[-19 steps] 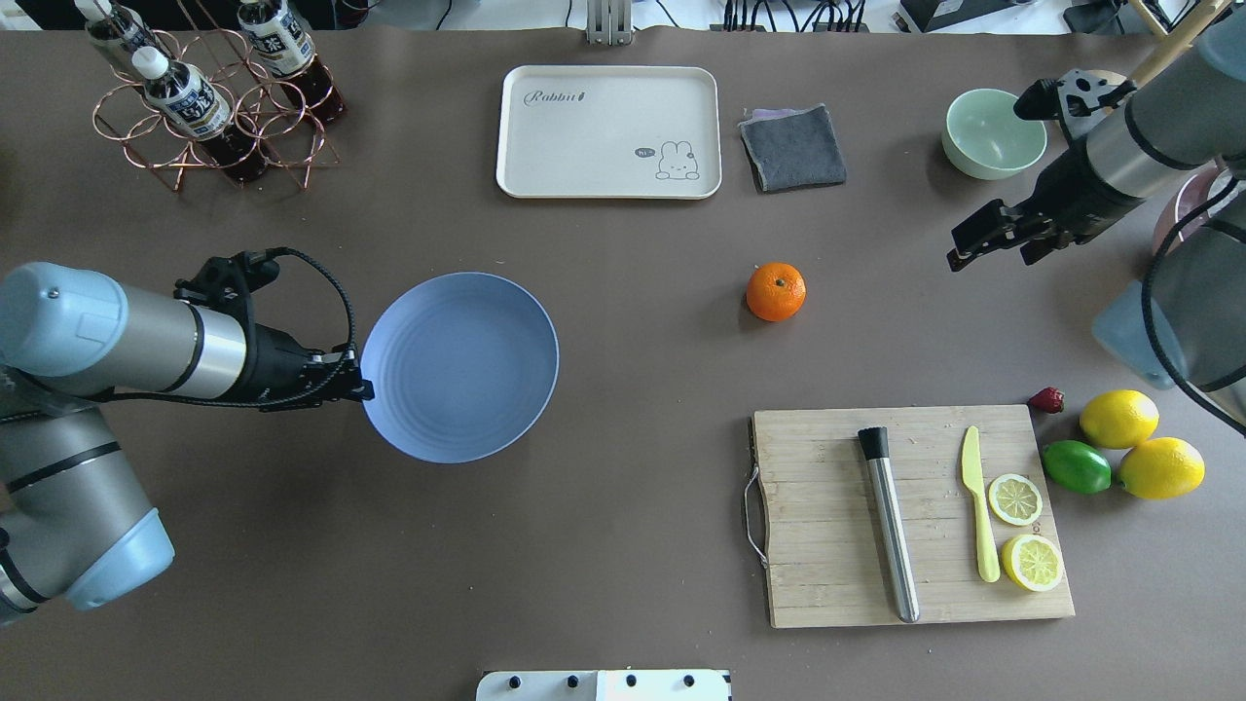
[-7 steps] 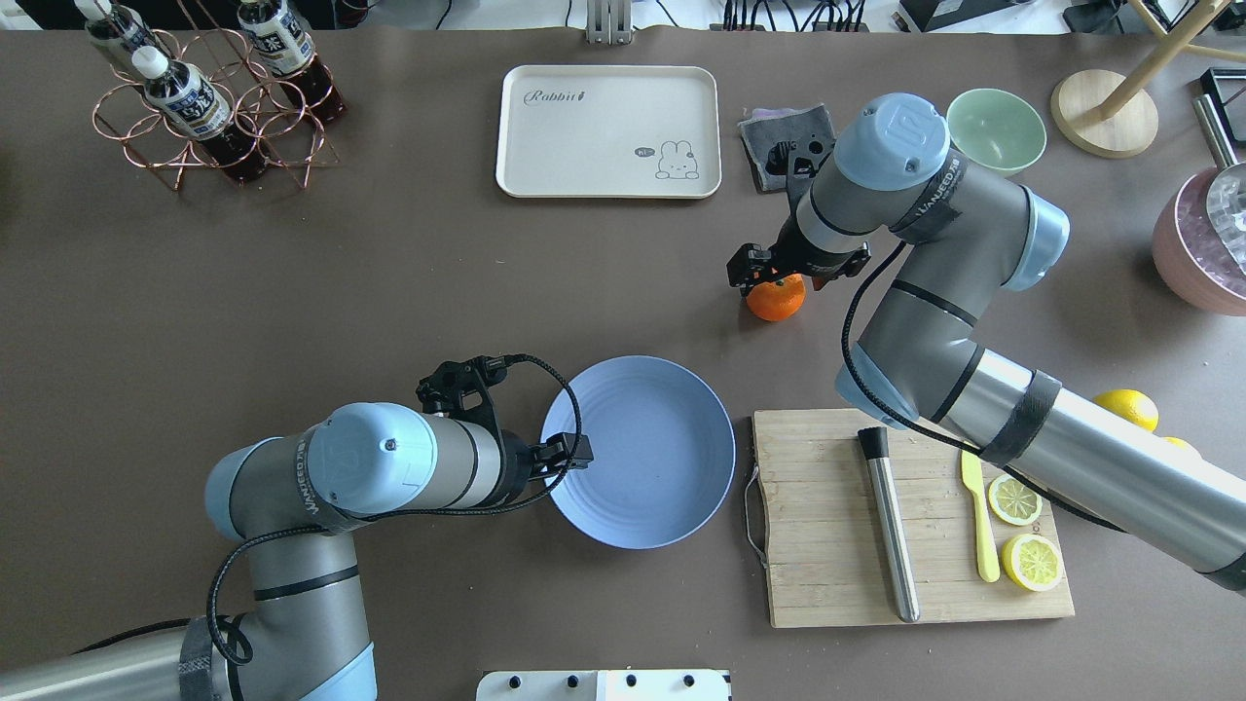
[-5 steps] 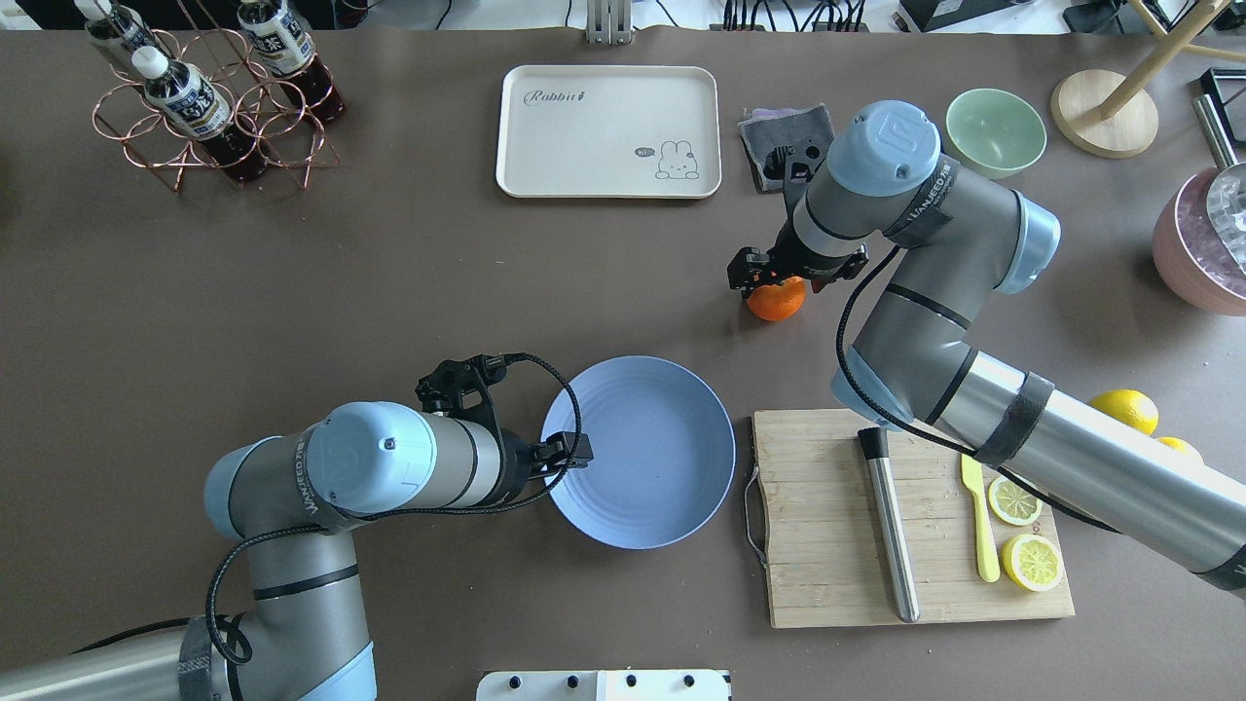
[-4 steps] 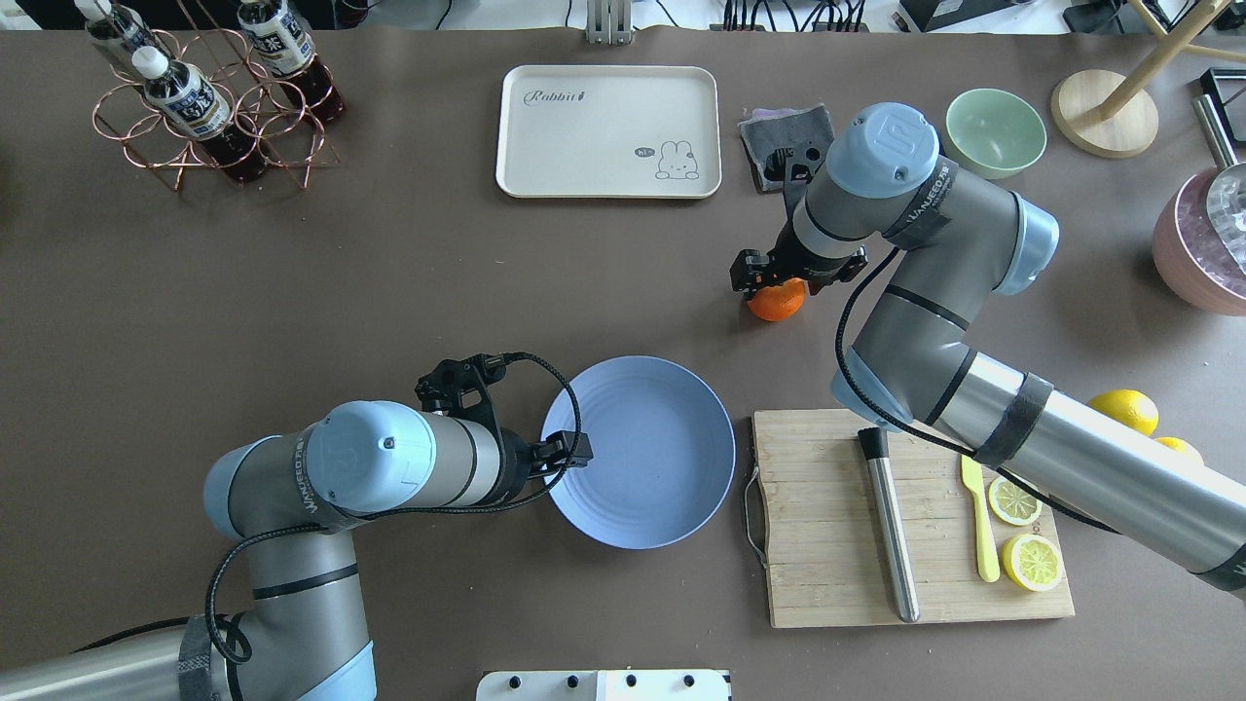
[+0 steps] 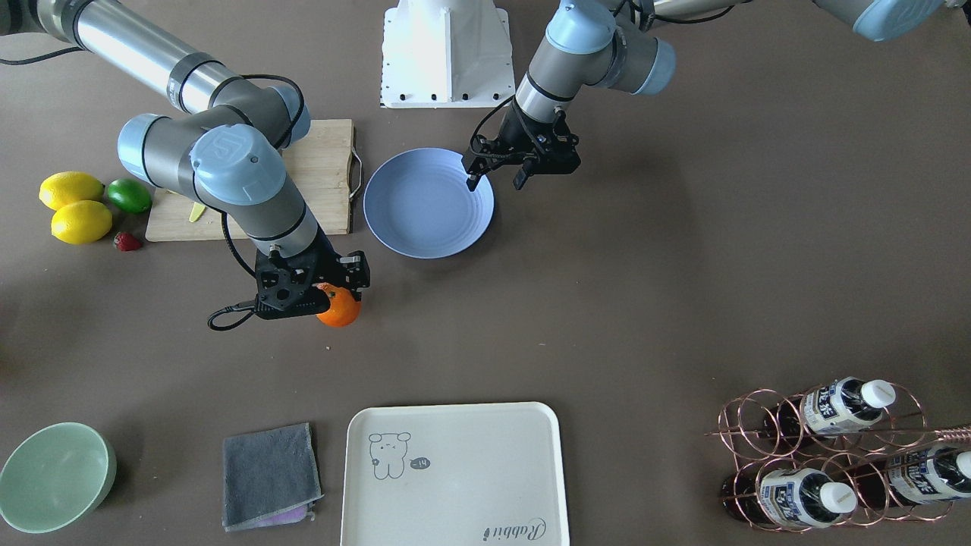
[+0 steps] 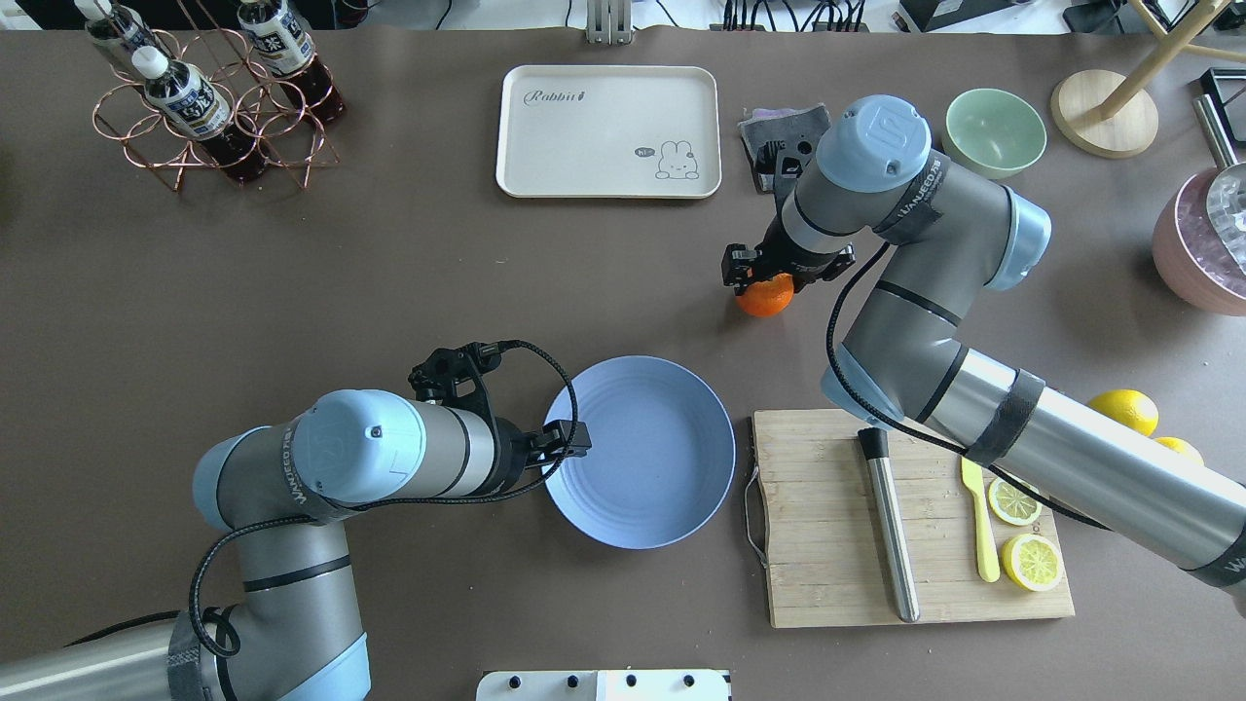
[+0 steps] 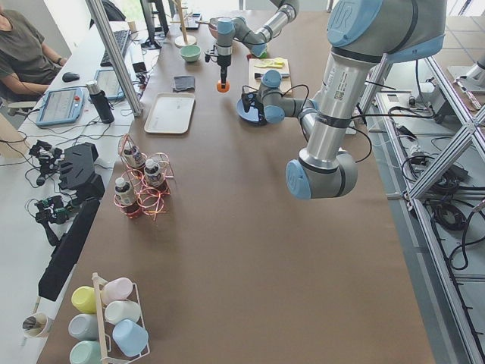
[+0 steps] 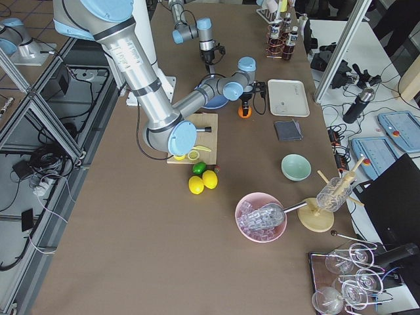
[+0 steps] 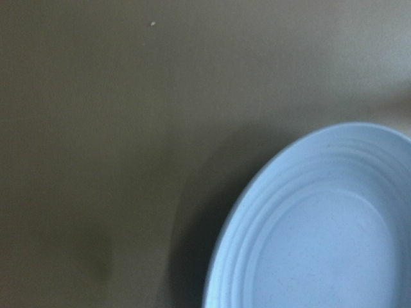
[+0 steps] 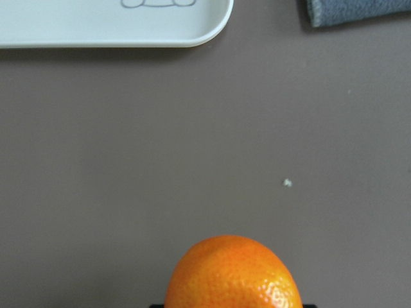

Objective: Pick orange to plate
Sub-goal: 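Carry the orange onto the plate with the right gripper while the left withdraws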

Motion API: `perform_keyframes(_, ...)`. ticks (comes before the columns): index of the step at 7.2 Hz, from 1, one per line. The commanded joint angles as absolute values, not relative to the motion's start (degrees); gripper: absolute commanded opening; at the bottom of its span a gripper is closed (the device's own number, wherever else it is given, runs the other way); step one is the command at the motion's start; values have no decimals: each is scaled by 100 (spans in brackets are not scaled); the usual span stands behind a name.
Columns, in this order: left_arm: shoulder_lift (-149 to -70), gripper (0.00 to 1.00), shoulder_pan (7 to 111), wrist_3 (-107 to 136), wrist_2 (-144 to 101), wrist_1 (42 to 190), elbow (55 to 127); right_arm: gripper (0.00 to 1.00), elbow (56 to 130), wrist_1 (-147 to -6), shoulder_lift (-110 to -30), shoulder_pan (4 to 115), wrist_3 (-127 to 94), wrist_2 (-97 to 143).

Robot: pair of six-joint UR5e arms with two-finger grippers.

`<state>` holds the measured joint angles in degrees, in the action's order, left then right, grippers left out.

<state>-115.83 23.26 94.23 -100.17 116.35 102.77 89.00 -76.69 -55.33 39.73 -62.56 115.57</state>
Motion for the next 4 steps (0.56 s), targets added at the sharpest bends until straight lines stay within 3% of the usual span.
perform_keyframes(1,-11034,97,3439,8452,-11172,11434,10529,0,9700,-8346,-5276,3195,-7290,11078)
perform_keyframes(4,-10547,97,4157,7181,-11575,11487,10442,0,9634,-8517,-5168,1909,-7734,10153)
